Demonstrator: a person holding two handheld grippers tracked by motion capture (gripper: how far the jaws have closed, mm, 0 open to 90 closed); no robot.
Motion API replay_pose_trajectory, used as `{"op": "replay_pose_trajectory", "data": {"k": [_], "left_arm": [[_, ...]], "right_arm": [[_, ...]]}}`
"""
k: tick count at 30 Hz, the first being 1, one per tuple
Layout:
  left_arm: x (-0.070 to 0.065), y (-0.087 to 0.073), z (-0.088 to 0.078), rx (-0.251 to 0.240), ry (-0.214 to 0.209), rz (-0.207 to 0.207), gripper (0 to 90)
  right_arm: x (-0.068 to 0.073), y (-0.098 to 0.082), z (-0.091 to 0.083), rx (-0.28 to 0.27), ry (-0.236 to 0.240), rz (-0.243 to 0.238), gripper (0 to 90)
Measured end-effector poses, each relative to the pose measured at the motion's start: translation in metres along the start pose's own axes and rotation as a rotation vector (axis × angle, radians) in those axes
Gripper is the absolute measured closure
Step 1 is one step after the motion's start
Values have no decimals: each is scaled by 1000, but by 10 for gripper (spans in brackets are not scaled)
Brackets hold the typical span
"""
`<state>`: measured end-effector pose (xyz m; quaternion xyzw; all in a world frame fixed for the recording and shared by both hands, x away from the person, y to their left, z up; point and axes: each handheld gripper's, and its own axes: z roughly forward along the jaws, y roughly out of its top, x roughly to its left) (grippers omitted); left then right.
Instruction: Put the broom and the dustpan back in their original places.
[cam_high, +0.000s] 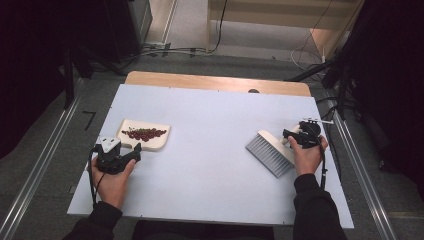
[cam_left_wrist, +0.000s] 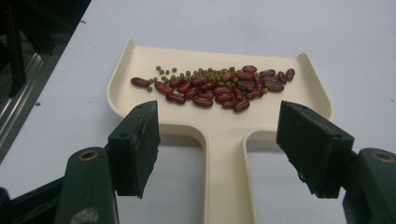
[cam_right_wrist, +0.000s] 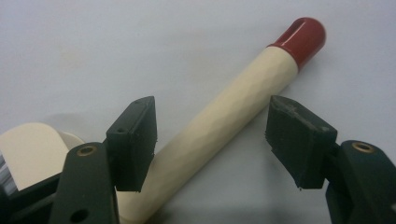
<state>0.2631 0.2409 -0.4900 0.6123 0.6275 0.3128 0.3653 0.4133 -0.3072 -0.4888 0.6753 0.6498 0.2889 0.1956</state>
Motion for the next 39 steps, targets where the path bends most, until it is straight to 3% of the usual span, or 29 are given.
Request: {"op": "replay_pose_trajectory", "data": {"k": [5, 7, 14, 18, 21, 31, 39], "left_arm": [[1, 0, 0, -1, -2, -5, 316], [1, 0, 0, -4, -3, -4, 316], [2, 0, -1, -7, -9, -4, 323], [1, 0, -1, -8, -11, -2, 323], [1, 0, -1, -7, -10, -3, 323], [3, 0, 0, -9, 0, -8, 321], [5, 0, 1, -7, 5, -14, 312]], "right_arm": [[5, 7, 8, 54, -40, 30, 391], [8, 8, 10, 54, -57, 6, 413], [12, 10, 10, 63, -2, -35, 553], [7, 9, 6, 81, 13, -71, 629], [5, 6, 1, 85, -2, -98, 666], [5, -16, -11, 33, -41, -17, 675], [5, -17, -11, 26, -37, -39, 669]]}}
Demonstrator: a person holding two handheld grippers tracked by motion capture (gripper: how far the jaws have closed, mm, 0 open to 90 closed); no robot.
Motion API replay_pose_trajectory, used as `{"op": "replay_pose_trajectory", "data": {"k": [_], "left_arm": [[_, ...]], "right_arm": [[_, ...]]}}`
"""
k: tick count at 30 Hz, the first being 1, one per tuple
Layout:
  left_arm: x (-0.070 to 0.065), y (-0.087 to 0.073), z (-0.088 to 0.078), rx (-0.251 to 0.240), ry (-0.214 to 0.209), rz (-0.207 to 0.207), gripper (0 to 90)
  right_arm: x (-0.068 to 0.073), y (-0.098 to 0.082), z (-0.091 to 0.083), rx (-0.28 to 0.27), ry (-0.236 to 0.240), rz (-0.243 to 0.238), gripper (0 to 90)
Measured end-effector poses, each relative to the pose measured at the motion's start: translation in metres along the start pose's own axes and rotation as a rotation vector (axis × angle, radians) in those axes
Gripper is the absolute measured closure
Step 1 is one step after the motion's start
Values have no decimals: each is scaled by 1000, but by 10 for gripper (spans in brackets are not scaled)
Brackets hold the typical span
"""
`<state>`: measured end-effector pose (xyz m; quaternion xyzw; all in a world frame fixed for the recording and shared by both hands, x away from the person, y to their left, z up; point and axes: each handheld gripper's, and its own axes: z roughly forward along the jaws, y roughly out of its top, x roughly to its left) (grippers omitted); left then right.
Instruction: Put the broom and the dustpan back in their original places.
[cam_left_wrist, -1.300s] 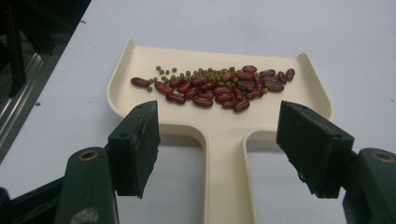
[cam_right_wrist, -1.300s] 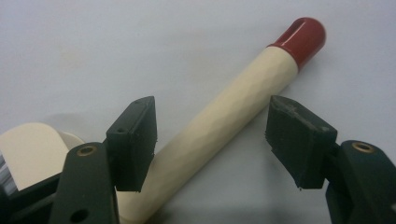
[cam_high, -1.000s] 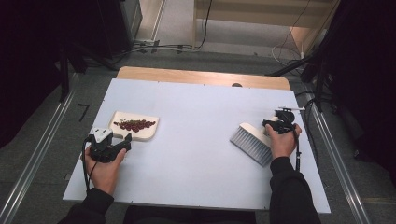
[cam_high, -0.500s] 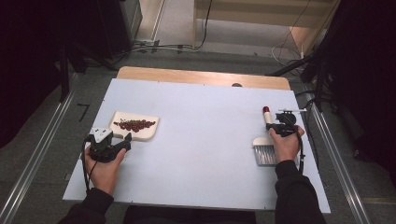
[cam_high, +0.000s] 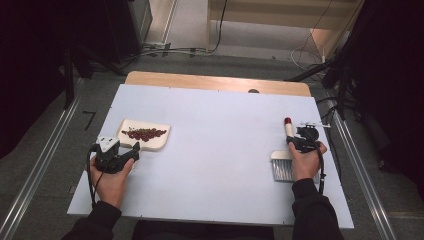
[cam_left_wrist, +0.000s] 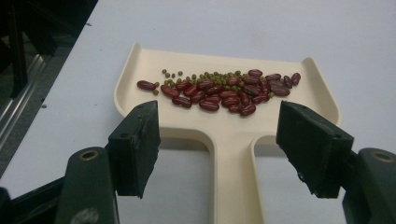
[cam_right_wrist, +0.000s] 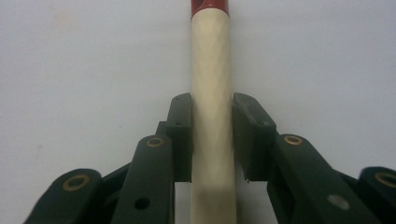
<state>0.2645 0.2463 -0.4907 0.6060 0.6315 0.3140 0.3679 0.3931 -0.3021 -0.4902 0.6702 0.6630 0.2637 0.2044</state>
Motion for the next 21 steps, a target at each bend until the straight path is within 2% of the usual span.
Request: {"op": "replay_pose_trajectory", "data": {"k": [1, 5, 6, 8, 12, 16, 21], "left_arm": [[0, 0, 0, -3, 1, -3, 311], [1, 0, 1, -2, 0, -6, 298], [1, 1, 0, -1, -1, -6, 298], [1, 1, 0, -1, -2, -8, 290], [2, 2, 0, -4, -5, -13, 276], [4, 2, 1, 0, -2, -16, 259], [5, 3, 1, -2, -9, -23, 248]], "right_arm": [[-1, 0, -1, -8, 7, 4, 652], [0, 1, -7, -69, 30, -10, 480], [1, 1, -10, -87, 52, -10, 457], [3, 1, -15, -110, 67, -25, 413], [8, -2, -25, -148, 127, -53, 367], [13, -6, -31, -175, 146, -110, 330], [13, -9, -36, -185, 174, -121, 298]]}}
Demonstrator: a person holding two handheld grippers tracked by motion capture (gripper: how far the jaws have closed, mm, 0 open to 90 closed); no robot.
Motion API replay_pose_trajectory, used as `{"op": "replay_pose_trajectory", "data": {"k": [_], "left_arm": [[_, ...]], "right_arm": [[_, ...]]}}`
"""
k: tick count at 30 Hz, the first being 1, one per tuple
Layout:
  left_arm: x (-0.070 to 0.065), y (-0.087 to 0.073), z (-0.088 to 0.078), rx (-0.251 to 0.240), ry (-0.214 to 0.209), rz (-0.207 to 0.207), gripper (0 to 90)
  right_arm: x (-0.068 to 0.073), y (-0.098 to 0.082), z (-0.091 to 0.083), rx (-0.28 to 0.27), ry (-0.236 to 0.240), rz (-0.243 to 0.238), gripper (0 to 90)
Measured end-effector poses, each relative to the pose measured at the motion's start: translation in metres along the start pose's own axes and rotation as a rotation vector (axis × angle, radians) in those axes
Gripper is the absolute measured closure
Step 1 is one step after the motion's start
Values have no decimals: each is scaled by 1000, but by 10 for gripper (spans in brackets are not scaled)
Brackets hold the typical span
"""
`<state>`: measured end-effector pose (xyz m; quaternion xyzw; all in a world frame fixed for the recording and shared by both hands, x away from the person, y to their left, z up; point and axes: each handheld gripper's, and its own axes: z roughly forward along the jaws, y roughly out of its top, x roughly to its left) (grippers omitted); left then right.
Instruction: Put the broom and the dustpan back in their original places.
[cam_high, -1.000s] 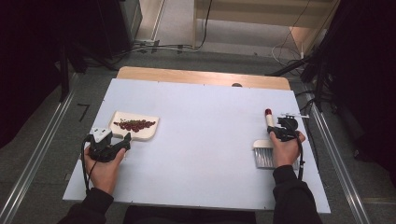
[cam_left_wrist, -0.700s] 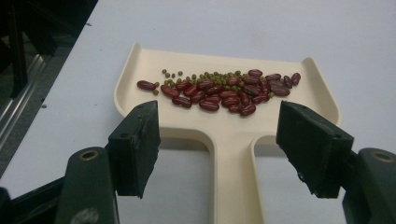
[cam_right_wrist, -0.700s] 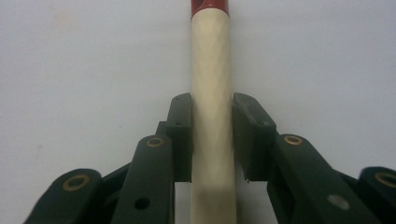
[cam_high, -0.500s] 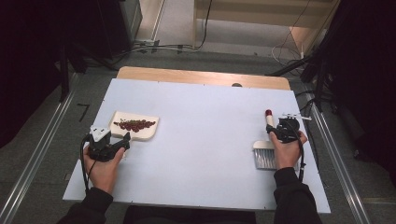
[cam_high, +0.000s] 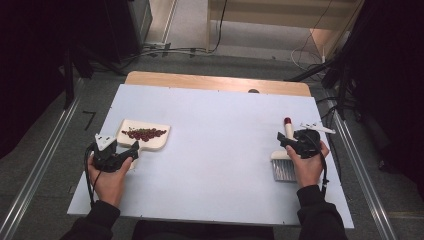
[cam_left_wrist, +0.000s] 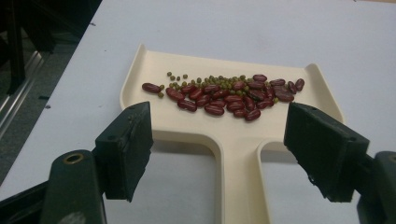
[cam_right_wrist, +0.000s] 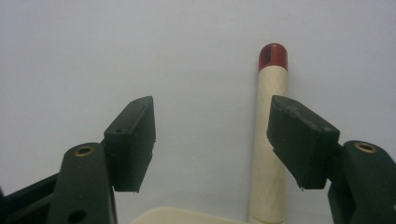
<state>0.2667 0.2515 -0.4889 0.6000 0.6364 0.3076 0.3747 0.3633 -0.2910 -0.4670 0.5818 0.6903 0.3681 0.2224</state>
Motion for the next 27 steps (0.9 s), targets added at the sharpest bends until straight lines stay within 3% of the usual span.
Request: {"op": "replay_pose_trajectory", "data": {"k": [7, 27], "left_arm": [[0, 1, -1, -1, 0, 6, 244], [1, 1, -1, 4, -13, 3, 231]], "right_arm": [[-2, -5, -10, -14, 21, -6, 287], [-23, -24, -41, -42, 21, 1, 270]]}}
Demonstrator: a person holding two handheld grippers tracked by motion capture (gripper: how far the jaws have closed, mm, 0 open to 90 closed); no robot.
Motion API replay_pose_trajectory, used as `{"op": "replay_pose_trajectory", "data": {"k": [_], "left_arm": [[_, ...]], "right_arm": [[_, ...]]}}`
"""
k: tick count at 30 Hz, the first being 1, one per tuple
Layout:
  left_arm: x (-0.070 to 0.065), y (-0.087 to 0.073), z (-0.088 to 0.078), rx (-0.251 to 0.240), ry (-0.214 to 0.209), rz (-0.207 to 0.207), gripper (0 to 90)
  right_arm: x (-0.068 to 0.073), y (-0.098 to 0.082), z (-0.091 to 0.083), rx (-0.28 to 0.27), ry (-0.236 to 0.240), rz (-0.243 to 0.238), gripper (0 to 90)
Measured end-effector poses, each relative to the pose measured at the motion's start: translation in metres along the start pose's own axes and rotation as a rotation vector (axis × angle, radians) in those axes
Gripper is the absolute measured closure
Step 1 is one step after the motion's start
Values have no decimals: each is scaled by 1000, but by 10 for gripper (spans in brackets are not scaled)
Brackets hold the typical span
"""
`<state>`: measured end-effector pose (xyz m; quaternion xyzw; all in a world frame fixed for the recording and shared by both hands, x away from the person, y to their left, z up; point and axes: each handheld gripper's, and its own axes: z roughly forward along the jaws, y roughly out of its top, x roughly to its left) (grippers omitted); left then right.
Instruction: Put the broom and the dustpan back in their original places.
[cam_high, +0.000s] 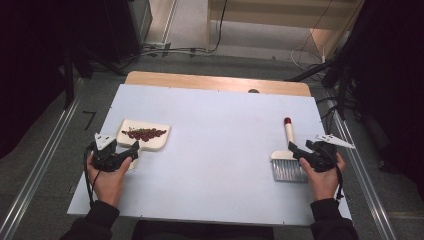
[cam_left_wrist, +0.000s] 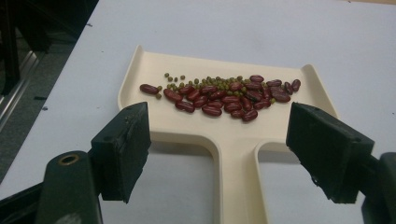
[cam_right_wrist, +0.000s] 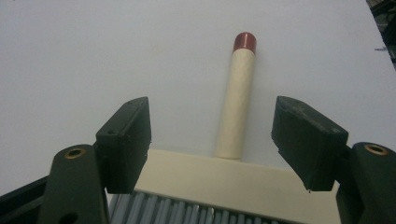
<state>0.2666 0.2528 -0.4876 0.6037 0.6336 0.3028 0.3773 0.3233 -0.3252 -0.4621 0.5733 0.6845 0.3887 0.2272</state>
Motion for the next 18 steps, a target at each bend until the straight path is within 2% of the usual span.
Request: {"op": "replay_pose_trajectory", "data": {"k": [9, 18], "left_arm": [[0, 0, 0, 2, -1, 2, 231], [2, -1, -2, 4, -7, -3, 228]], "right_arm": [[-9, -8, -11, 0, -15, 10, 270], [-12, -13, -17, -1, -22, 10, 266]]}}
